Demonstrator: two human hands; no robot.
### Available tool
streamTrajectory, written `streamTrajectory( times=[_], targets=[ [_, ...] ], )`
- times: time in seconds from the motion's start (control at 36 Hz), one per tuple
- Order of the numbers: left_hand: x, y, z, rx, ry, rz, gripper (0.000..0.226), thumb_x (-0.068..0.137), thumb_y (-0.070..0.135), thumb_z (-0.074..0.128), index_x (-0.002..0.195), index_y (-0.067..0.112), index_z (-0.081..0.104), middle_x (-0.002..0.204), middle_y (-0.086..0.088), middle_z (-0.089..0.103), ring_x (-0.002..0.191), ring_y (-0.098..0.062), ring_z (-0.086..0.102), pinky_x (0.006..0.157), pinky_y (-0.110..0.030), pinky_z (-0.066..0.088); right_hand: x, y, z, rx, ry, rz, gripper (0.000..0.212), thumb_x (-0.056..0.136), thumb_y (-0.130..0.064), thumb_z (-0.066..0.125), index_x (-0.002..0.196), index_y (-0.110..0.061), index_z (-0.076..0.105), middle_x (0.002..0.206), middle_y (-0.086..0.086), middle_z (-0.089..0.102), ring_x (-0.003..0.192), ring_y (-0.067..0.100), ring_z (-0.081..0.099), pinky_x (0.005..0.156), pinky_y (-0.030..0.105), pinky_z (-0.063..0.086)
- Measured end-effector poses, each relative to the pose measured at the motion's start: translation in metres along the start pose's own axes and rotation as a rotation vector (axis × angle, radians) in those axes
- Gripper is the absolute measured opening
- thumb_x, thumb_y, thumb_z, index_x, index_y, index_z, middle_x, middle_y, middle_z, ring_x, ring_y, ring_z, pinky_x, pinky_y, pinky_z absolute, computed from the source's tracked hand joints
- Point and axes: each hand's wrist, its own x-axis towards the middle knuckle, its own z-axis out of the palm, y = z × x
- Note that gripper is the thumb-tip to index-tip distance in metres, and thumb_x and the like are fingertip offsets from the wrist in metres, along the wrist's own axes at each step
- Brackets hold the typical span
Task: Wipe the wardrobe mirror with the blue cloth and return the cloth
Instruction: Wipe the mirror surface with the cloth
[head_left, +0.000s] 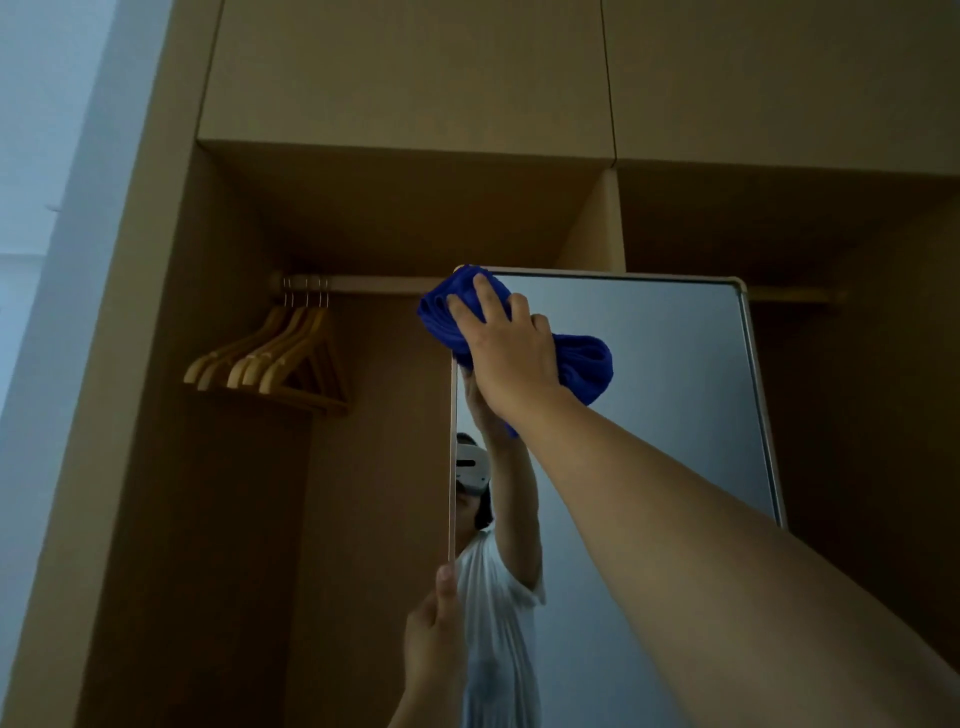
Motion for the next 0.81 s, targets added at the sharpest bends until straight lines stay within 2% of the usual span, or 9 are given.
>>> streamTrajectory(
  times=[0.06,0.17,0.33,0.39,0.44,0.56,0.64,0.75,0.81],
  targets=[
    [0.0,0.0,0.0,0.002,0.014,0.028,0.054,0.095,0.046,0.032,0.091,0.006,0.068,0.084,-0.023,0.067,0.065,-0.017,0.055,0.058,-0.025,0.04,0.009,0.004,-0.001,0.007,-0.004,0.033,0.069,0.092,-0.014,0.055,0.149,-0.026,0.019,0.159,0.009,0.009,0.134,0.035,0.026,0.103,0.046,0.033],
    [-0.002,0.001,0.001,0.01,0.067,0.07,0.06,0.094,0.047,0.03,0.108,0.003,0.068,0.09,-0.015,0.07,0.087,-0.023,0.066,0.073,-0.03,0.05,0.018,0.016,0.0,-0.01,-0.001,0.133,0.071,0.091,-0.017,0.057,0.149,-0.028,0.017,0.159,0.008,0.009,0.135,0.035,0.026,0.102,0.047,0.033],
    [-0.006,0.002,0.004,0.02,0.071,0.059,0.076,0.088,0.056,0.028,0.098,-0.009,0.065,0.05,-0.001,0.058,0.052,-0.014,0.055,0.05,-0.027,0.041,0.009,0.036,0.005,-0.061,-0.001,0.35,0.073,0.091,-0.029,0.06,0.149,-0.025,0.016,0.158,0.01,0.012,0.134,0.036,0.028,0.101,0.049,0.035],
    [-0.005,0.0,0.006,0.012,0.08,0.057,0.08,0.086,0.059,0.027,0.101,-0.01,0.064,0.08,-0.025,0.068,0.079,-0.035,0.066,0.069,-0.04,0.051,0.009,0.034,0.005,-0.072,-0.021,0.355,0.074,0.091,-0.03,0.059,0.15,-0.024,0.014,0.158,0.011,0.01,0.136,0.036,0.025,0.102,0.049,0.034],
    [-0.006,0.003,0.007,-0.001,0.095,0.034,0.071,0.091,0.053,0.028,0.109,-0.005,0.064,0.099,-0.032,0.065,0.097,-0.043,0.061,0.082,-0.045,0.05,0.01,0.029,0.005,-0.062,-0.038,0.345,0.076,0.091,-0.029,0.059,0.15,-0.023,0.012,0.159,0.012,0.007,0.137,0.038,0.022,0.103,0.051,0.032],
    [-0.009,0.004,0.007,-0.045,0.121,0.092,0.056,0.08,0.061,0.026,0.069,0.019,0.061,0.062,-0.01,0.061,0.062,-0.023,0.058,0.059,-0.031,0.042,0.01,0.022,0.008,-0.002,-0.068,0.184,0.085,0.086,-0.024,0.061,0.151,-0.026,0.007,0.159,0.009,-0.005,0.14,0.04,0.01,0.108,0.056,0.022],
    [-0.006,0.003,0.007,-0.04,0.146,0.09,0.051,0.092,0.052,0.029,0.075,0.017,0.062,0.072,-0.017,0.065,0.074,-0.032,0.063,0.064,-0.037,0.047,0.007,0.027,0.012,0.047,-0.081,0.071,0.079,0.09,-0.032,0.053,0.151,-0.029,0.004,0.159,0.005,-0.011,0.143,0.038,0.004,0.11,0.059,0.012],
    [-0.005,0.003,0.006,-0.015,0.103,0.076,0.061,0.093,0.047,0.032,0.079,-0.001,0.067,0.064,-0.011,0.062,0.063,-0.023,0.057,0.061,-0.03,0.043,0.004,0.037,0.018,0.06,-0.026,0.085,0.07,0.094,-0.047,0.041,0.152,-0.03,0.005,0.16,0.003,-0.008,0.143,0.036,0.006,0.11,0.061,0.011],
    [-0.005,0.001,0.005,0.015,0.07,0.103,0.068,0.086,0.054,0.028,0.066,-0.001,0.062,0.054,-0.011,0.057,0.055,-0.022,0.053,0.057,-0.028,0.041,0.003,0.04,0.02,0.052,0.008,0.133,0.067,0.096,-0.046,0.038,0.152,-0.029,0.005,0.16,0.004,-0.005,0.144,0.036,0.009,0.11,0.061,0.013]
  ],
)
